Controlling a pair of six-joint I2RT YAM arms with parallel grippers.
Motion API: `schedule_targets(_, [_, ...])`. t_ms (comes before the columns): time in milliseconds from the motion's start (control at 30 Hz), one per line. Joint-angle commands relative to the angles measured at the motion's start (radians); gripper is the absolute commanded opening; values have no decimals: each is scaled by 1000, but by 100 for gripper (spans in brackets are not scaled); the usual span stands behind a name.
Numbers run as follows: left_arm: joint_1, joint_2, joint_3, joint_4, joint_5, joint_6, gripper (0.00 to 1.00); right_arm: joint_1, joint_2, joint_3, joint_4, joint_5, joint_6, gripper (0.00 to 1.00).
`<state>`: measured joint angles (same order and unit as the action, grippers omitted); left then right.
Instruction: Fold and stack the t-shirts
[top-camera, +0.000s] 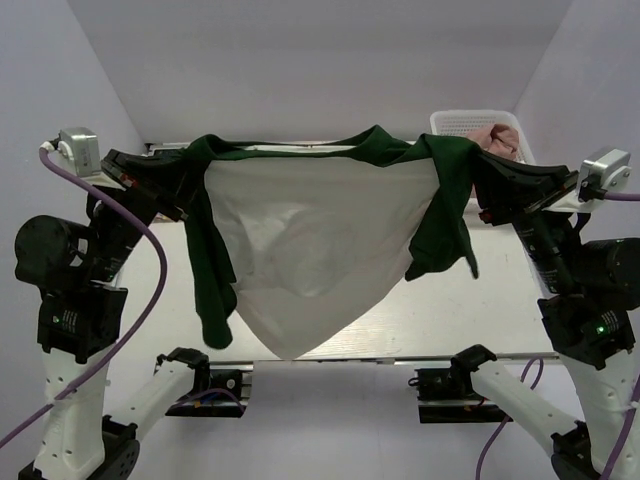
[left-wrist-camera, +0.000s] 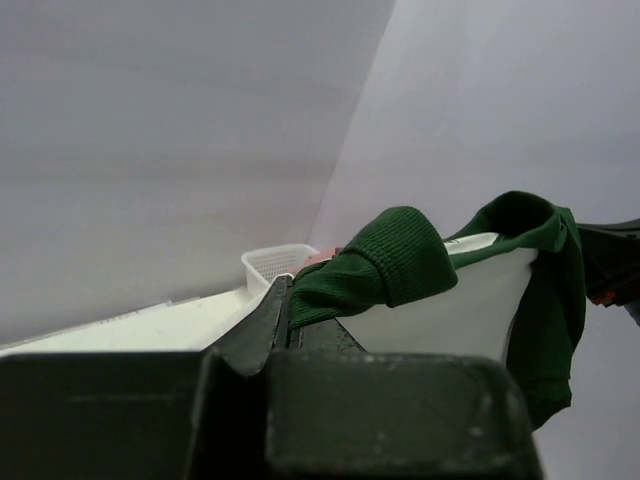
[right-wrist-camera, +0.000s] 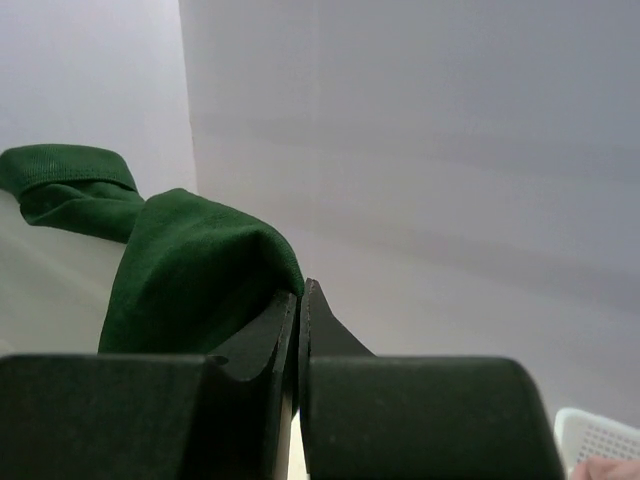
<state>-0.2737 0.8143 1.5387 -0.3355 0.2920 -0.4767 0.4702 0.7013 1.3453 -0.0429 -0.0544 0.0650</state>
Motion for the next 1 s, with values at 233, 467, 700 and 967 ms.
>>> schedule_targets(233, [70, 14, 72, -31, -128, 61, 0, -67, -46, 97, -49, 289, -117, 0])
schedule_targets(467, [70, -64, 35, 7, 172, -5, 0, -68, -129, 65, -101, 130, -71, 0])
schedule_targets(700, [70, -40, -103, 81, 89, -63, 0, -70, -100, -79, -35, 218, -15, 0])
schedule_targets(967, [60, 422, -244, 180, 145, -112, 27, -74, 256, -294, 104, 626, 45, 0])
